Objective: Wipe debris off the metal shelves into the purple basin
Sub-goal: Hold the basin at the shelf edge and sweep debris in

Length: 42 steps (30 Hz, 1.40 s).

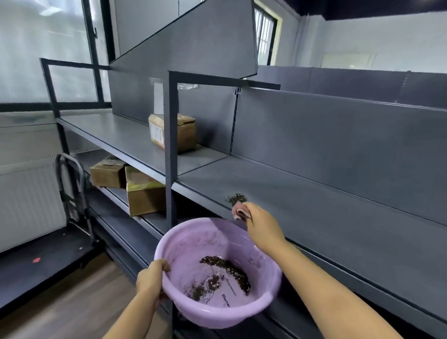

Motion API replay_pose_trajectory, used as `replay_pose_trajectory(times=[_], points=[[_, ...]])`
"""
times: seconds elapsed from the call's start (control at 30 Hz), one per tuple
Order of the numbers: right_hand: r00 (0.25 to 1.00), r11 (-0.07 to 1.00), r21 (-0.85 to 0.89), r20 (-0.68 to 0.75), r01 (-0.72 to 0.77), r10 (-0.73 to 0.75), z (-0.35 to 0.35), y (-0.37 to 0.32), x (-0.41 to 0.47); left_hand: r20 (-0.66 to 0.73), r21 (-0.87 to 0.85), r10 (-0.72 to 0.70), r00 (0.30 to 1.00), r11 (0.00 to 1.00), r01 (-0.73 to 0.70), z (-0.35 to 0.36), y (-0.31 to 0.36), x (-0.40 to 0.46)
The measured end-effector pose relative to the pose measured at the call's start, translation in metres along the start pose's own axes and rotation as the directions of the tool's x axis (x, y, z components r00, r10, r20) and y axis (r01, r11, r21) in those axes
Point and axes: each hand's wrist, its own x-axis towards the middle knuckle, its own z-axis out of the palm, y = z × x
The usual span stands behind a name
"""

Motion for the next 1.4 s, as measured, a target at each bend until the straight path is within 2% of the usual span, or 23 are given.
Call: replay_pose_trajectory(times=[0.33, 0.47, 0.53, 0.63, 0.77, 0.87, 1.27, 1.4], points=[[0.968, 0.988, 0.033, -0.202, -0.148, 0.151, -0.003, 0.004, 0.074, 0.149, 0.096, -0.009, 0.989, 0.995, -0.006, 0.026, 0.06, 0.086], [0.955, 0.974, 0.016, -0.196, -0.225, 0.224, 0.0, 0.026, 0.093, 0.182, 0.106, -0.021, 0.983, 0.994, 0.002, 0.035, 0.068, 0.098], [0.931, 0.949, 0.036, -0.185, -0.313, 0.315, 0.004, 0.041, 0.102, 0.192, 0.1, -0.034, 0.981, 0.995, 0.015, 0.04, 0.068, 0.106], [0.899, 0.901, 0.046, -0.069, -0.431, 0.433, 0.015, 0.056, 0.11, 0.203, 0.087, -0.042, 0.978, 0.996, 0.025, 0.047, 0.066, 0.122], [0.923, 0.923, 0.026, 0.039, -0.384, 0.383, 0.023, 0.058, 0.126, 0.187, 0.084, -0.059, 0.981, 0.996, 0.043, 0.052, 0.063, 0.138], [0.926, 0.927, 0.032, 0.068, -0.374, 0.371, 0.029, 0.057, 0.14, 0.181, 0.079, -0.072, 0.981, 0.995, 0.058, 0.052, 0.063, 0.141], [0.96, 0.906, 0.32, 0.127, -0.279, 0.25, 0.059, 0.016, 0.119, 0.228, 0.118, -0.046, 0.973, 0.993, 0.019, 0.049, 0.065, 0.15], [0.974, 0.899, 0.387, 0.169, -0.205, 0.15, 0.076, -0.009, 0.1, 0.268, 0.145, -0.032, 0.963, 0.989, -0.007, 0.051, 0.066, 0.142]])
